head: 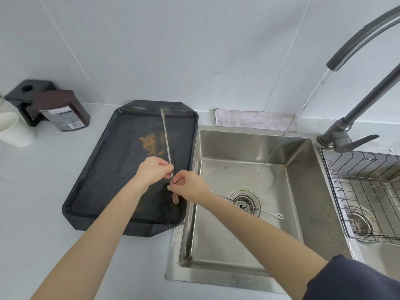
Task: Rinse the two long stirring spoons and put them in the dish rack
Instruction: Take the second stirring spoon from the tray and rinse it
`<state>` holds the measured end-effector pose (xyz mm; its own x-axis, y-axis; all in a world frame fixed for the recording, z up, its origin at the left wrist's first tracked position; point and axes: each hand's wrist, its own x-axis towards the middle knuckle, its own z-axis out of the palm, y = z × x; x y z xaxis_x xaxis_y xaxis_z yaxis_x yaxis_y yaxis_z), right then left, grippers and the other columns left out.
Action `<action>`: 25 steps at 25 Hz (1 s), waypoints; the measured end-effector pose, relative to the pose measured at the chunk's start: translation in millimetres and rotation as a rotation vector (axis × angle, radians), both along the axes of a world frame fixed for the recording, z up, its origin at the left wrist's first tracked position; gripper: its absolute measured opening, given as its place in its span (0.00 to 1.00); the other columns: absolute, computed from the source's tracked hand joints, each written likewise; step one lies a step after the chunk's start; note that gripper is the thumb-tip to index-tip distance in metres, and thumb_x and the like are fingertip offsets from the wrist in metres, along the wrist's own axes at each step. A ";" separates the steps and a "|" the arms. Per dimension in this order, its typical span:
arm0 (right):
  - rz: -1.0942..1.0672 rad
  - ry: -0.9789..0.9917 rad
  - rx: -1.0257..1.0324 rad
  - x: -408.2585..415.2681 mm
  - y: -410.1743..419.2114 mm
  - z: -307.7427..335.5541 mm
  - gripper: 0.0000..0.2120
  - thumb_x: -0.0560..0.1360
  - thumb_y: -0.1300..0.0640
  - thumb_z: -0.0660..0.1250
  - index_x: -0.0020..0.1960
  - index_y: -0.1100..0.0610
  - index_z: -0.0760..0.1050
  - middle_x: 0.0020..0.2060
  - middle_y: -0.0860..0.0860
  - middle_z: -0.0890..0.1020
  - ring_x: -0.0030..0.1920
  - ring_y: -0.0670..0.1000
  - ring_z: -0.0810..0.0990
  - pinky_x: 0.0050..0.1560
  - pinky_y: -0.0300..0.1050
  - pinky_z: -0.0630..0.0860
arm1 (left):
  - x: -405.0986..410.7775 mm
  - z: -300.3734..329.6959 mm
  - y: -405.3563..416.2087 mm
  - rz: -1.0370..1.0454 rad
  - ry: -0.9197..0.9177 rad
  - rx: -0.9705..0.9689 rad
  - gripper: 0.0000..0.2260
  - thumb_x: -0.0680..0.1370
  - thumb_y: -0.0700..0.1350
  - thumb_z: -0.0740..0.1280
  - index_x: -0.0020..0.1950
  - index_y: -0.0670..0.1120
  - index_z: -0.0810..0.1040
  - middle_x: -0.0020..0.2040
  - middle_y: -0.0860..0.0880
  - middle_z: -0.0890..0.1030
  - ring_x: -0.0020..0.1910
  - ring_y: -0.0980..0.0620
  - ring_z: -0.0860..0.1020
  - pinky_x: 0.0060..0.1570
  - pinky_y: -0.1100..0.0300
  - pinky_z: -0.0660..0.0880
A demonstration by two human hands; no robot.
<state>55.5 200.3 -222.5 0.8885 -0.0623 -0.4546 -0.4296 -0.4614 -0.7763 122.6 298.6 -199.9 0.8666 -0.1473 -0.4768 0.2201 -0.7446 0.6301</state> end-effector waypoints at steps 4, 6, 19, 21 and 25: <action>-0.028 -0.015 0.212 -20.0 -41.4 21.1 0.07 0.78 0.53 0.61 0.44 0.55 0.74 0.33 0.47 0.78 0.36 0.45 0.77 0.32 0.26 0.70 | -18.2 23.8 -27.8 -0.062 0.027 -0.175 0.05 0.78 0.41 0.62 0.45 0.44 0.77 0.41 0.48 0.78 0.40 0.56 0.77 0.40 0.67 0.73; -0.086 -0.027 0.225 -32.7 -62.4 27.1 0.11 0.79 0.53 0.59 0.50 0.58 0.76 0.34 0.46 0.78 0.33 0.42 0.76 0.27 0.24 0.69 | -29.9 31.9 -44.1 -0.085 0.037 -0.255 0.07 0.78 0.42 0.62 0.41 0.47 0.76 0.39 0.51 0.78 0.37 0.60 0.78 0.38 0.70 0.72; -0.518 -0.084 0.445 -66.7 -168.3 49.0 0.16 0.78 0.62 0.58 0.65 0.61 0.70 0.50 0.53 0.81 0.40 0.43 0.79 0.41 0.37 0.72 | -93.6 18.3 -125.2 -0.379 0.160 -0.354 0.02 0.77 0.42 0.65 0.46 0.46 0.77 0.36 0.51 0.79 0.30 0.66 0.78 0.37 0.74 0.73; -0.544 -0.093 0.467 -64.3 -180.5 49.5 0.16 0.78 0.64 0.59 0.65 0.61 0.69 0.54 0.56 0.81 0.39 0.43 0.79 0.41 0.37 0.72 | -95.2 12.6 -130.9 -0.384 0.173 -0.351 0.03 0.77 0.42 0.65 0.49 0.44 0.76 0.35 0.50 0.79 0.25 0.68 0.77 0.34 0.76 0.73; -0.675 -0.110 0.628 -52.1 -214.2 49.9 0.13 0.79 0.67 0.58 0.62 0.62 0.71 0.49 0.53 0.81 0.48 0.50 0.79 0.44 0.39 0.74 | -90.9 2.7 -142.1 -0.380 0.195 -0.339 0.04 0.77 0.41 0.65 0.50 0.43 0.76 0.34 0.51 0.78 0.24 0.68 0.76 0.35 0.75 0.73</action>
